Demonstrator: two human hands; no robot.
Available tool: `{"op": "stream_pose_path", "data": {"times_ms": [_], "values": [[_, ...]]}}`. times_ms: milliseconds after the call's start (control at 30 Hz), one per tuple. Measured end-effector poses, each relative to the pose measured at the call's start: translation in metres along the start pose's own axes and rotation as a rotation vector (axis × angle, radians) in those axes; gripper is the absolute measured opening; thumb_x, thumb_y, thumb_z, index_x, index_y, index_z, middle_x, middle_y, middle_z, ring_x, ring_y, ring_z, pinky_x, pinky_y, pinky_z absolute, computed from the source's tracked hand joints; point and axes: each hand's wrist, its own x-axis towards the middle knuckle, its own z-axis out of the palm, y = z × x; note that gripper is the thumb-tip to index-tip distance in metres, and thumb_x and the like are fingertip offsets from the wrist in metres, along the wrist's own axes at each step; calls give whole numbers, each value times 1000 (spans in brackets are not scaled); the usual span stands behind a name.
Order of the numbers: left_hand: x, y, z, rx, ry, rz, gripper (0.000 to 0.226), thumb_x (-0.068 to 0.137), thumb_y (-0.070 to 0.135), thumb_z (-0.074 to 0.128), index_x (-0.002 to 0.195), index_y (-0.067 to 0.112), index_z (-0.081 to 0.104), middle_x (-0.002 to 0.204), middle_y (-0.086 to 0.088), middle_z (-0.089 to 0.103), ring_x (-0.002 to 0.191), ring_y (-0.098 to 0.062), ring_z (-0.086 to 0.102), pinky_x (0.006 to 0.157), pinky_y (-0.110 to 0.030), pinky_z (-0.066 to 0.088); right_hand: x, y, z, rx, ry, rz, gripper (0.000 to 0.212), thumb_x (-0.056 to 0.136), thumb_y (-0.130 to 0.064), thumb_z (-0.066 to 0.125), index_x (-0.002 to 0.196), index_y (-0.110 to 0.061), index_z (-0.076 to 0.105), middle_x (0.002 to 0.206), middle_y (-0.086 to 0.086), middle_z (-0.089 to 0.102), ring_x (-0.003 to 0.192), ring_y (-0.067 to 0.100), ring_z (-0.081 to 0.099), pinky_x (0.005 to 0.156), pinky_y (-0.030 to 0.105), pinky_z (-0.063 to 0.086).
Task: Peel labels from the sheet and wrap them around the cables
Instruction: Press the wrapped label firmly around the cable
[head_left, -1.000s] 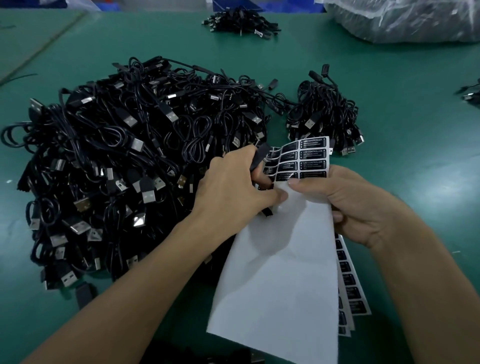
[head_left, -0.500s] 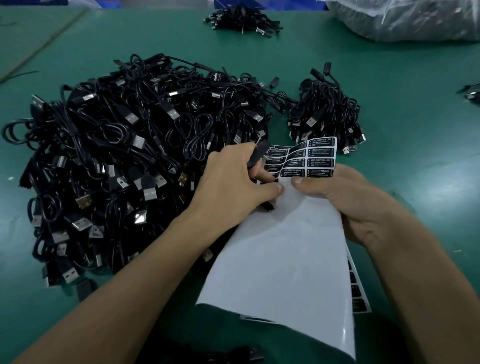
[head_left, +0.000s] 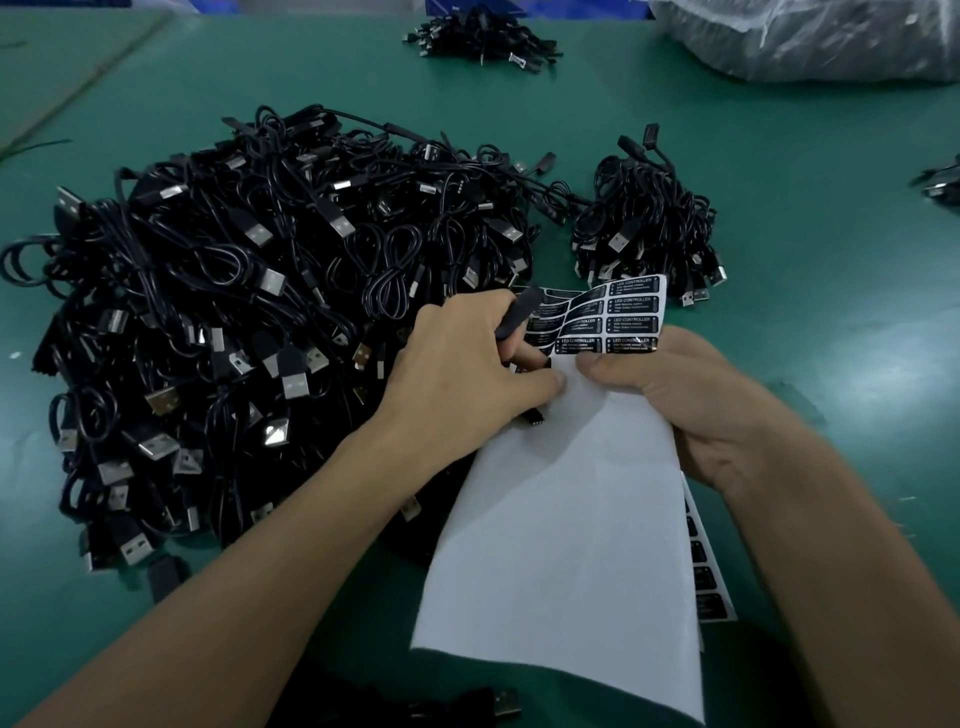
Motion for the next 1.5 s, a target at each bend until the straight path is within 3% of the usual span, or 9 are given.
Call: {"op": "stream_pose_path", "data": {"times_ms": [200,467,767,900,1000,1100,1267,1500], "values": [[-1,1,1,11,9,5,49,64,26,81,62,25,32,68,20,72,74,-9,72,65,-48,58,0,0,1,7,-24,-16,13,90,3,65,92,-3,76,93,17,77,81,31,76,71,40,63],[-2,1,2,28,-9,33,45,68,18,74,61,24,30,62,12,69,75,-21,73,64,-50,57,0,1,2,-34,-13,-3,13,90,2,66,92,-3,77,94,18,77,85,34,75,83,48,60],[-1,-2,3,93,26,48,41,77,14,65,61,23,28,71,-10,70,75,-31,69,65,-51,54,1,2,1,-34,-12,1,10,89,-1,68,86,-2,77,94,17,77,83,31,75,77,44,60],[0,-2,4,91,67,36,40,77,15,67,62,22,31,71,-7,70,75,-27,70,64,-51,53,1,2,0,-11,-18,-14,12,89,0,67,86,-6,78,93,16,78,81,30,76,74,42,62],[0,-2,4,71,90,16,41,76,20,72,62,21,34,68,4,70,74,-18,70,63,-48,55,1,0,0,-17,-29,-17,10,89,0,68,87,-5,77,92,16,77,80,29,75,73,41,61],[-2,0,3,41,89,18,48,71,32,80,62,24,33,68,10,71,70,-6,69,61,-42,56,0,0,0,-32,-16,-23,8,89,0,68,92,1,75,96,19,77,86,34,75,81,45,59],[-3,1,2,41,73,-2,51,65,38,81,62,26,32,67,10,71,69,-12,69,62,-45,56,0,0,0,-15,-8,-5,26,89,-1,68,115,3,67,102,19,76,93,36,74,86,52,59],[-2,1,1,-16,26,9,51,65,27,81,62,25,30,66,11,72,70,-15,70,65,-45,56,1,2,-2,38,-65,-14,21,88,5,65,107,3,71,99,17,77,88,32,76,68,36,62]]}}
